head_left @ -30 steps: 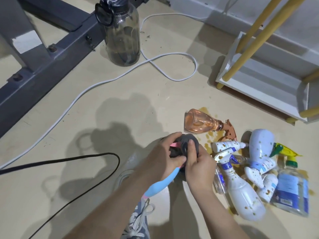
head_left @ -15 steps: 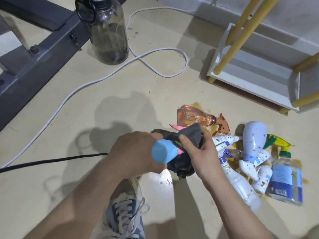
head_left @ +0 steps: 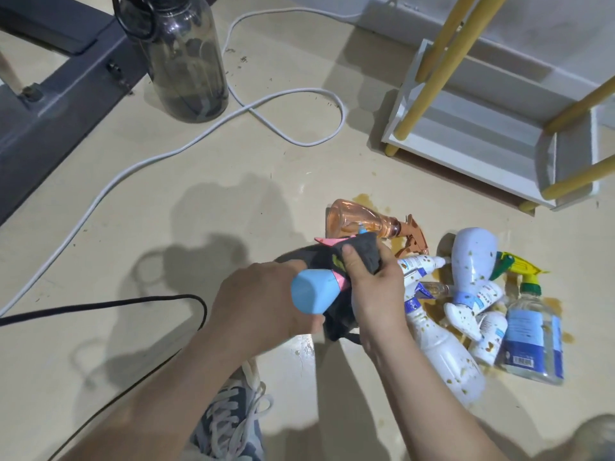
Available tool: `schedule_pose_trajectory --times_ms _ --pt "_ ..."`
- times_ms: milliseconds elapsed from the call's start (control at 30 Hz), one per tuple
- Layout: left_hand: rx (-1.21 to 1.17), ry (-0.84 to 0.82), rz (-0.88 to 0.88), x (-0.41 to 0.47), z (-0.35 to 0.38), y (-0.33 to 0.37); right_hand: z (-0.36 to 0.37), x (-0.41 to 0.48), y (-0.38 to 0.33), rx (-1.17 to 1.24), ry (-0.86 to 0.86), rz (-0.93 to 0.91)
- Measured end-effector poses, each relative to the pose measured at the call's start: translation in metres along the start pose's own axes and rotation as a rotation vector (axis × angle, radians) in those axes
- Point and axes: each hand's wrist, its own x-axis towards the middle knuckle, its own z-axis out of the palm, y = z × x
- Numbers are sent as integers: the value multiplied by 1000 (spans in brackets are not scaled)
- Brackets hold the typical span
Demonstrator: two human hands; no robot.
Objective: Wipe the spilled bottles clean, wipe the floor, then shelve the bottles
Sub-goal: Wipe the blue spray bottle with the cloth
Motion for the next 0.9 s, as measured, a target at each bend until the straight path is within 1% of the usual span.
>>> schedule_pose_trajectory --times_ms 67,133,167,200,267,367,400,433,500,533,633,667,733,767,800,867,900 --pt "-4 31 -39 1 1 3 1 -7 5 110 -25 78" --pt "-16 70 -91 2 2 7 4 -11 9 149 18 147" --pt "2 87 -98 2 3 9 5 -12 9 112 77 139" --pt "18 98 -102 1 5 12 6 -12 7 48 124 94" --pt "8 103 -116 -3 8 15 4 -10 0 -27 178 82" --pt "-128 66 -178 -7 10 13 -1 1 -11 91 243 294" --pt "-169 53 -202 -9 11 12 -2 3 -15 106 232 342" --pt "-167 58 -202 -9 13 11 -1 4 -15 94 201 342" --pt "-73 120 -184 -5 16 11 10 -2 -15 72 122 271" --pt "3 167 -175 -2 17 10 16 -10 -12 81 74 280" --pt "203 306 -87 4 15 12 23 -32 -1 95 -77 391" --pt "221 332 -65 4 15 12 21 -37 0 75 -121 408" --pt "219 381 -3 1 19 9 17 -40 -5 10 -187 375" --pt "215 388 27 0 22 10 16 -38 -10 10 -188 360" --pt "202 379 50 -1 25 11 17 -36 -15 42 -147 376" --pt "165 348 69 -5 26 16 20 -27 -26 127 -5 454" --pt "117 299 51 -7 23 19 22 -22 -28 147 37 468"
